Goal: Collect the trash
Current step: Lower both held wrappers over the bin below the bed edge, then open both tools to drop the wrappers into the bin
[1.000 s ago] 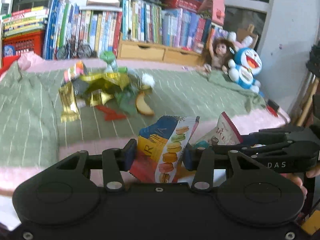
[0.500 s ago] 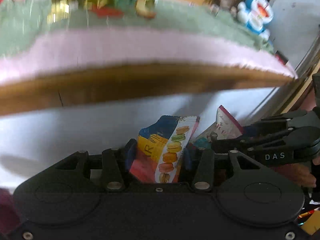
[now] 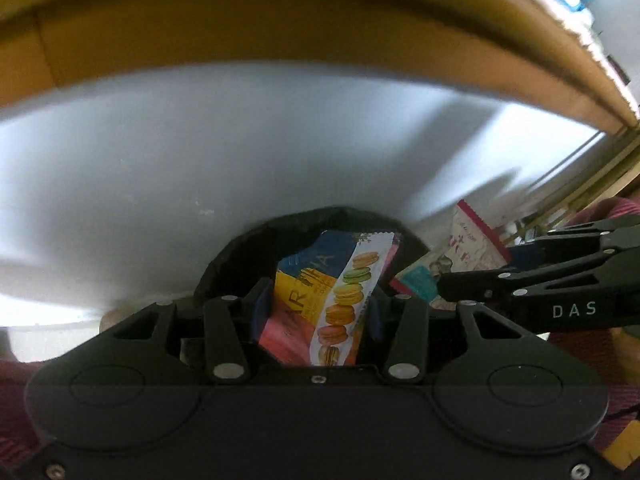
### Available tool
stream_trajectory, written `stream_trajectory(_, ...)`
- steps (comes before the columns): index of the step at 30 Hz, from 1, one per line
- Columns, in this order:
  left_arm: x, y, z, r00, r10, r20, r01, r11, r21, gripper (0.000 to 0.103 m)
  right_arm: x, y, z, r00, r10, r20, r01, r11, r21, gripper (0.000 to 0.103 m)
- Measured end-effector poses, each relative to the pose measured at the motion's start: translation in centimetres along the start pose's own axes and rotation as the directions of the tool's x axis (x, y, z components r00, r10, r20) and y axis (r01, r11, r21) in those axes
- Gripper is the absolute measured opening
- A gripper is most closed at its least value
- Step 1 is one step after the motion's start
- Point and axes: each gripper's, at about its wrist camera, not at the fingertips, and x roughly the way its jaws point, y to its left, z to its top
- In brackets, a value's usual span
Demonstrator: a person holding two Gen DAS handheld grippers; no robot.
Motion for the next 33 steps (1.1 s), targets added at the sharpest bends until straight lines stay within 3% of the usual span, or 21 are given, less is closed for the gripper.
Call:
stream_trajectory(3, 1.3, -0.2, 0.5, 1.0, -0.003, -0.031, 0.003, 1.0, -0.009, 0.045, 1.0, -0.2, 0.0, 1.0, -0.008, -0.027, 0.008, 1.0, 0.013, 0.058)
stream_trajectory(6, 1.8, -0.4, 0.5, 0.999, 0.001, -0.045, -0.001, 1.0, -0.007, 0.048, 1.7, 0.0, 0.4, 0.999, -0.009, -0.039, 0.009, 1.0, 0.014, 0.065)
stream_trajectory(8, 2.0, -0.5, 0.5, 0.999, 0.006, -0.054, -0.006, 1.0, -0.007, 0.061, 1.6, 0.2, 0.5, 0.999, -0.009, -0.039, 0.01, 1.0, 0.018, 0.072)
stream_trajectory(11, 1.7, -0.6, 0.6, 0.997, 0.029, -0.067, -0.03, 1.0, -0.006, 0.071, 1.8, -0.2, 0.6, 0.999, -0.008, -0.036, 0.009, 0.999, 0.031, 0.079)
stream_trajectory(20, 0.5, -0.7, 0.6, 0.998, 0.033, -0.057, -0.033, 0.999, -0.003, 0.08, 1.2, -0.9, 0.4, 1.0, -0.007, -0.004, 0.007, 0.999, 0.041, 0.084)
stream_trajectory(28, -4.3, -1.5, 0.8, 0.998, 0.024, 0.052, -0.026, 0.999, 0.041, 0.08, -2.9, 0.2, 0.6, 0.995, 0.014, 0.099, -0.011, 0.999, -0.035, 0.084)
stream_trajectory(33, -9.9, -2.5, 1.4, 0.979, -0.024, 0.201, 0.004, 0.995, 0.1, 0.085, -8.4, 1.1, 0.9, 0.967, 0.098, 0.234, -0.065, 0.987, -0.145, 0.087)
